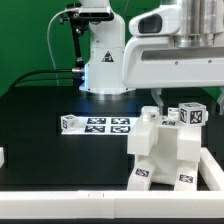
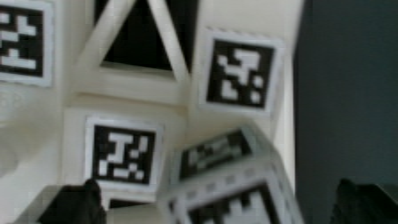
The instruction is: Assemble chair
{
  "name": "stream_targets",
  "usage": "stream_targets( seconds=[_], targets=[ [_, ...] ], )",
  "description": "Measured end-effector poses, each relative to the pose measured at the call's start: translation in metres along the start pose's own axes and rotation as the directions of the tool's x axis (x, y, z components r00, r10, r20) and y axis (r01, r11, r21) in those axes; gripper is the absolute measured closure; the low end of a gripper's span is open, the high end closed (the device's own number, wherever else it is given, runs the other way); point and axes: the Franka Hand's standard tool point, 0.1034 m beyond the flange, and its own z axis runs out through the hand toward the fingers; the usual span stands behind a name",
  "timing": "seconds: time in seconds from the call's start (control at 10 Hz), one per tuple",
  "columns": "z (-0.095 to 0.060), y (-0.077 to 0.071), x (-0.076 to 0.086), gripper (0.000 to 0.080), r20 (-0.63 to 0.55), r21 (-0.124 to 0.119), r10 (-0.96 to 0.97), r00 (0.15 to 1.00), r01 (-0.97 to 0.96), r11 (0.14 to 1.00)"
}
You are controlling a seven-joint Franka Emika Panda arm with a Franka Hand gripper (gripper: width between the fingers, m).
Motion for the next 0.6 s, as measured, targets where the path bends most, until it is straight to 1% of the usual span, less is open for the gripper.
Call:
stream_targets(
  seconds=[0.1, 0.4, 0.5, 0.6],
  targets=[
    [0.0029, -0.0077, -0.0034, 0.0150, 0.005, -0.013, -0.036, 0.999, 0.036, 0.999],
    [0.0035, -0.0079, -0.0035, 0.0150, 0.006, -0.013, -0.034, 0.999, 0.034, 0.999],
    [0.0035, -0.0077, -0.0034, 0.0265, 0.006, -0.013, -0.033, 0.999, 0.034, 0.999],
    [0.0036, -0.0075, -0.0034, 0.0407, 0.006, -0.013, -0.033, 0.999, 0.033, 0.999]
  ],
)
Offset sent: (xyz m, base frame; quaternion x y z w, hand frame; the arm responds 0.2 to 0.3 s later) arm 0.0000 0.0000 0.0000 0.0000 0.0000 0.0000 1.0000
